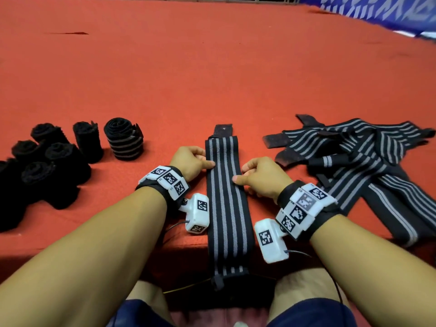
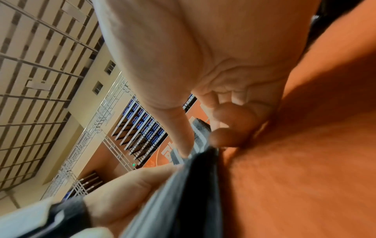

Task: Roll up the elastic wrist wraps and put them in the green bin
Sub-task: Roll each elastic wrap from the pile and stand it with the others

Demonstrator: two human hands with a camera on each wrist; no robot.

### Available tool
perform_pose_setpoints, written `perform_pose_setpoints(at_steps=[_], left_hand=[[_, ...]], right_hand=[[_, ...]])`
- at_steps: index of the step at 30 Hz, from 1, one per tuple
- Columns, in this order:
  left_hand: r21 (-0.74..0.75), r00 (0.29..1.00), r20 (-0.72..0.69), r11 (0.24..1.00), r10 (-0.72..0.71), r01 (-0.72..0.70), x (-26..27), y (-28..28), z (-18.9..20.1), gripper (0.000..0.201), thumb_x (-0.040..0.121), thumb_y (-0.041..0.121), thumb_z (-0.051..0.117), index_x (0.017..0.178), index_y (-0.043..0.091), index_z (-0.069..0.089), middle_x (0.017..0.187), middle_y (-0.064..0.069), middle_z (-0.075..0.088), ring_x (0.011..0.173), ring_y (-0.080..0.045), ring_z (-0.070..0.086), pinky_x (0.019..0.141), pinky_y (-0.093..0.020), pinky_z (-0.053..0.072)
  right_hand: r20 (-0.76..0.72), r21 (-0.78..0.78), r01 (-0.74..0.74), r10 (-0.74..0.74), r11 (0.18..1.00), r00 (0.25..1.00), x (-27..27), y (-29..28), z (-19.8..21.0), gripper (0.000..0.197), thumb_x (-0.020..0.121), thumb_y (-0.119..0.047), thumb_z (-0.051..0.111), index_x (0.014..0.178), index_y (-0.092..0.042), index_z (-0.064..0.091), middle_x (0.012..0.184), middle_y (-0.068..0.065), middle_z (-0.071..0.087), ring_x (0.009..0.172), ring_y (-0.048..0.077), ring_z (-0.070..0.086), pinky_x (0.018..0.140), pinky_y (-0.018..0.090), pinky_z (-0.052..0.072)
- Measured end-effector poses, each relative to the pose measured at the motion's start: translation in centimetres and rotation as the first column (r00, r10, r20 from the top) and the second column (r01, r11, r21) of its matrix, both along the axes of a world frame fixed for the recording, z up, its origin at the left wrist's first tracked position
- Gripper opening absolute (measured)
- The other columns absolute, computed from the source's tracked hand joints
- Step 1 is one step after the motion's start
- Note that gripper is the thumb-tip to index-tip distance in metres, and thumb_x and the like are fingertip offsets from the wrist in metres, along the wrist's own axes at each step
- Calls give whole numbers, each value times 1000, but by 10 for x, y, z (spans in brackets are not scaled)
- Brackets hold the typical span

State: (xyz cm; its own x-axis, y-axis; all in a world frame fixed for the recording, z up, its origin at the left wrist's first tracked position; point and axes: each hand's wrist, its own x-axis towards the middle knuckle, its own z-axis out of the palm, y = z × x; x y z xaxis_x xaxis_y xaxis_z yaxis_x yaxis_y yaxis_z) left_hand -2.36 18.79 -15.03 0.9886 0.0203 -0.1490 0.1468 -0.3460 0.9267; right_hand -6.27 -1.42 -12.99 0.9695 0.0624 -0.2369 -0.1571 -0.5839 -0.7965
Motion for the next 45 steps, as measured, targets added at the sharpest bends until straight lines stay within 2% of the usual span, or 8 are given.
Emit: perform_pose_setpoints(at_steps=[3,7,17,23,28,34,41,45], left_hand=[[35,1000,-23,999,-19,19,-5,0,2,31,82,4,81,109,5,66,76,-3,64,69,-16,64,74,-28,54],[67,1000,-28,998,-7,9,-22,-8,1,54,76,9,87,122,5,58,89,0,59,81,-19,64,82,-37,57],[302,1000,-8,953,23,-19,-94,-14,2,56,77,39,87,119,16,56,91,4,63,93,-22,69,92,-45,55],[109,998,-16,992,58,-56,-129,-23,16,44,89,54,70,85,10,65,89,-5,75,84,-25,72,85,-43,60],[17,1000,-13,1000,-19,19,-145,-29,17,29,92,35,73,107,9,72,91,-1,76,75,-13,71,69,-27,57],[-149,993,92,987,69,-55,-136,-30,8,3,91,9,74,93,11,75,94,-10,78,79,-17,74,77,-34,61],[-264,989,140,965,40,-2,-120,-33,1,14,94,7,68,107,14,69,104,-12,76,94,-23,74,85,-35,60],[-225,996,84,974,-10,29,-121,-33,-8,16,96,3,64,112,7,64,89,-8,75,68,-15,68,61,-24,55]], right_hand=[[48,-7,25,-25,1000,999,-19,-2,-11,32,78,-25,86,96,-12,64,73,-2,69,72,20,67,82,46,59],[127,-66,29,-20,997,992,-40,-3,-13,33,81,-33,82,104,-15,67,85,-3,69,90,24,69,90,43,55],[100,-342,-67,107,937,989,-99,-3,-10,54,76,-52,80,59,-17,43,71,8,51,63,24,49,52,29,32],[156,197,3,-34,980,987,-95,7,-3,30,94,-25,70,72,-8,58,79,12,70,78,32,69,80,46,58],[194,435,92,-193,896,962,-77,11,1,29,92,-27,69,69,-13,58,74,14,66,71,27,62,76,57,55],[177,429,-37,-44,903,983,-82,10,3,8,94,-12,70,100,-9,65,85,-2,70,72,2,68,62,17,51],[222,401,-2,-95,916,970,-69,10,-23,19,90,1,70,104,-13,69,102,10,75,99,27,73,91,42,59],[188,524,100,-229,846,955,-57,13,-28,19,92,-2,69,101,-18,62,105,12,74,97,27,73,92,50,58]])
